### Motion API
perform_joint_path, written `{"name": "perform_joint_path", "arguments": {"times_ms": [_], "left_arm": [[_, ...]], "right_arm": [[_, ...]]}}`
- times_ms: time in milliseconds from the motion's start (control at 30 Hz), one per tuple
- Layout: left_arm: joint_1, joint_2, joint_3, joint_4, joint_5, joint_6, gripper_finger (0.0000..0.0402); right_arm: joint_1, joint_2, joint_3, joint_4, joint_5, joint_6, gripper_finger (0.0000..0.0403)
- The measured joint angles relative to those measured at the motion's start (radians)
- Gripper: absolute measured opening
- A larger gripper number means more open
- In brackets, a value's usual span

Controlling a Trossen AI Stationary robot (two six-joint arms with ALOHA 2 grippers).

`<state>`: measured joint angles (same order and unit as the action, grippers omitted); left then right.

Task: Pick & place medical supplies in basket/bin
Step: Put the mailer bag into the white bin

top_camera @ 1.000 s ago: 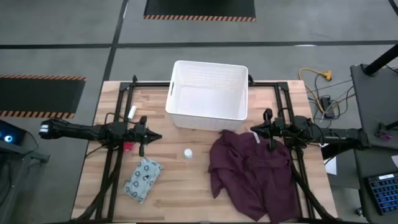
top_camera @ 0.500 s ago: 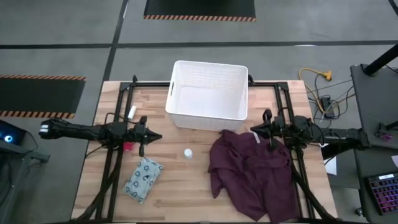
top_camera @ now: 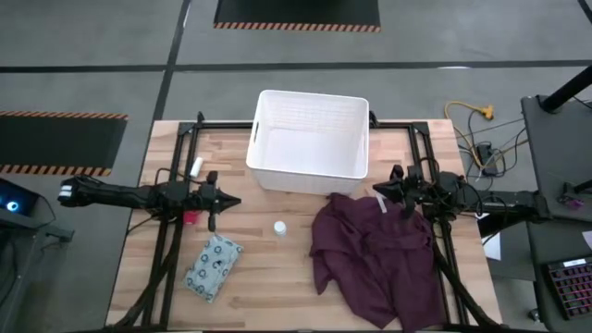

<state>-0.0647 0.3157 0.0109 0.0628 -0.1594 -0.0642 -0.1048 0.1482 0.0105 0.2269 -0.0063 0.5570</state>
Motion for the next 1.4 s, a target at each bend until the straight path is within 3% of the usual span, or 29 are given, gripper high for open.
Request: {"name": "perform_joint_path", "arguments": {"times_ms": [167,467,633,833,933,1033,1200,1400], "left_arm": [[0.0,-0.001,0.009,0.026,0.001,-0.173,0.0],[0.0,-0.001,0.01,0.3,-0.006,-0.286,0.0008],[-0.007,0.002,0.077,0.294,-0.002,-0.44,0.0075],[-0.007,0.098,0.273,0.284,0.016,-0.595,0.0168],[-0.007,0.195,0.393,0.172,0.064,-0.598,0.0184],[-0.009,0.294,0.537,-0.062,0.107,-0.653,0.0186],[-0.052,0.461,0.773,-0.457,0.113,-0.771,0.0186],[-0.118,0.667,1.037,-0.773,0.113,-0.864,0.0187]], "right_arm": [[0.0,0.004,0.0,-0.001,0.083,0.08,0.0009],[-0.001,0.005,0.0,-0.017,0.191,0.064,0.0009],[-0.001,0.006,0.0,-0.022,0.193,0.064,0.0009],[0.0,0.006,0.0,-0.022,0.192,0.064,0.0009],[0.0,0.006,0.0,-0.022,0.192,0.064,0.0009],[0.0,0.006,0.0,-0.022,0.191,0.064,0.0009],[0.0,0.006,0.0,-0.021,0.19,0.06,0.0009],[0.0,0.006,0.0,-0.022,0.19,0.06,0.0009]]}}
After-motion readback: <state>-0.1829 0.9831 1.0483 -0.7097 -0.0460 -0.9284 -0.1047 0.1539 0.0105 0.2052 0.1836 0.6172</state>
